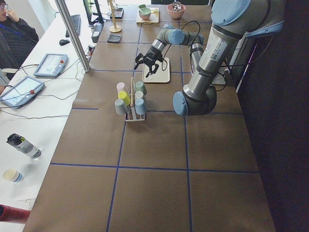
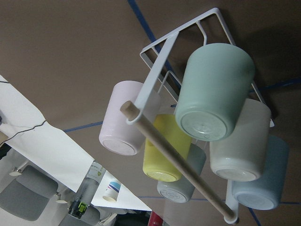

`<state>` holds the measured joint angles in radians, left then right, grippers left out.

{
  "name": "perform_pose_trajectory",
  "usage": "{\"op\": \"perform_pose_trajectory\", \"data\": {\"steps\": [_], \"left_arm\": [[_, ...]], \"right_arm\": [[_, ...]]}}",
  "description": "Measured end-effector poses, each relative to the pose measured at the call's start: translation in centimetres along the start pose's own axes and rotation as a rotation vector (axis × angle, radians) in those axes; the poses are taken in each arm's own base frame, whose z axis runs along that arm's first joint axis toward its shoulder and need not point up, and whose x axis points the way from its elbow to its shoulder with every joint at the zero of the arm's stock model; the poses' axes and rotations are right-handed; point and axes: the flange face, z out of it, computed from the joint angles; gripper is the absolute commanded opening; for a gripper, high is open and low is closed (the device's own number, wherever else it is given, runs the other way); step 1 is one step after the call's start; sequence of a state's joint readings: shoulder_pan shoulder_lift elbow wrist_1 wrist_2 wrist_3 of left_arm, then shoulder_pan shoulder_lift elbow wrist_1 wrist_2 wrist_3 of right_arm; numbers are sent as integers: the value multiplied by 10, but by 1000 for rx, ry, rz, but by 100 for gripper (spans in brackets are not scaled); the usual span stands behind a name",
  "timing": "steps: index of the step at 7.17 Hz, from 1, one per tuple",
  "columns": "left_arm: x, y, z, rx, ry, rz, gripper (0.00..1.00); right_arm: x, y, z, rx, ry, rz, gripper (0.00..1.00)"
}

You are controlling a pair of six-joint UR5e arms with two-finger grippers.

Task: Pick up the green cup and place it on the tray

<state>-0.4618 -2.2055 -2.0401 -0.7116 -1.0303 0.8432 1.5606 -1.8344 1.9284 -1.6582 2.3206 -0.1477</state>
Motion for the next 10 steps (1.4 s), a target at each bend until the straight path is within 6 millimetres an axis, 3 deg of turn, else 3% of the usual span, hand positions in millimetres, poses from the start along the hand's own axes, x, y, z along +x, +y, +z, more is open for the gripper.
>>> {"op": "perform_pose_trajectory", "data": {"steps": [2,6,10], "left_arm": [[3,-17,-1,-8,2,84,100],[-6,-55,28,-30,9,114,100],[-10,-80,49,-37,0,113,100]], "right_arm": [[1,2,1,-4,0,4,100],[3,5,4,-10,-2,8,100],[3,6,4,-10,-2,8,100]]}}
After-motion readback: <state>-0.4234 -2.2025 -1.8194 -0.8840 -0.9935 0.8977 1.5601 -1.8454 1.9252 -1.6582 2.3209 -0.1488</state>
